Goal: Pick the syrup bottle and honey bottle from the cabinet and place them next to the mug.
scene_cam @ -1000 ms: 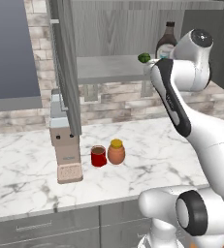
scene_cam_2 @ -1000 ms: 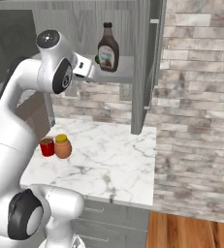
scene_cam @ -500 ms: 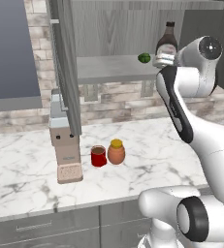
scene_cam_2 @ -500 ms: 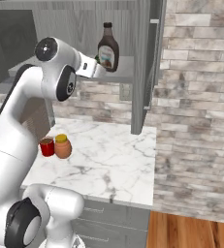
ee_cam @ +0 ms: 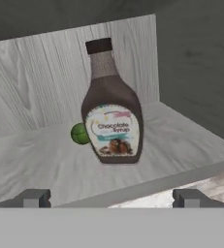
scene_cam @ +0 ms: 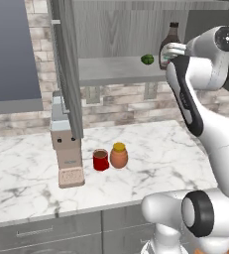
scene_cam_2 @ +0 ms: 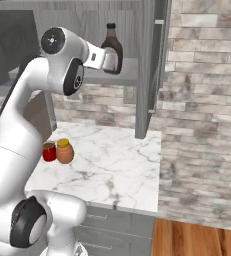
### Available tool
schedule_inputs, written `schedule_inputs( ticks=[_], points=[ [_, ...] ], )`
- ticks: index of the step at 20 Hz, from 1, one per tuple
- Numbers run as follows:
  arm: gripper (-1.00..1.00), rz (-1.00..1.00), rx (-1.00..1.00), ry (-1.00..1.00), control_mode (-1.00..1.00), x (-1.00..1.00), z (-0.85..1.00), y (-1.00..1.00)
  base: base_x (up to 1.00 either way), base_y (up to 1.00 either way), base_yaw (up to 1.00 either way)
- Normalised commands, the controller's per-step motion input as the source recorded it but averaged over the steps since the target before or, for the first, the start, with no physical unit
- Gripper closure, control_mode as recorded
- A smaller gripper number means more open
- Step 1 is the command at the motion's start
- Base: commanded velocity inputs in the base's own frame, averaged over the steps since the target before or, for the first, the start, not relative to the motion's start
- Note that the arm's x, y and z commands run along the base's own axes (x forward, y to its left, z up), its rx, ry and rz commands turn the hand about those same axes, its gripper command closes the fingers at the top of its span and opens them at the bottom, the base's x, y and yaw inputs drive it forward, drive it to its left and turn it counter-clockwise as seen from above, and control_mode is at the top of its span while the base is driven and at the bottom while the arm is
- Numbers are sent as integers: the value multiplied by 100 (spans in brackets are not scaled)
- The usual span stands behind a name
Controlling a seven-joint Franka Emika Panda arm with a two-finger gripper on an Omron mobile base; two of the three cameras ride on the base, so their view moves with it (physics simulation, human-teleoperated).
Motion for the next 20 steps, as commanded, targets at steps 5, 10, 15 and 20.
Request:
schedule_inputs(
  ticks=[5, 10, 15, 20],
  points=[
    [-100, 10, 1, -3, -100, -6, 8, -16, 0, 0, 0],
    [-100, 5, 0, -5, -100, -1, 4, -12, 0, 0, 0],
    [-100, 4, -4, 0, -100, 4, 25, -1, 0, 0, 0],
    [-100, 2, -5, 0, -100, 0, 20, 0, 0, 0, 0]
  ],
)
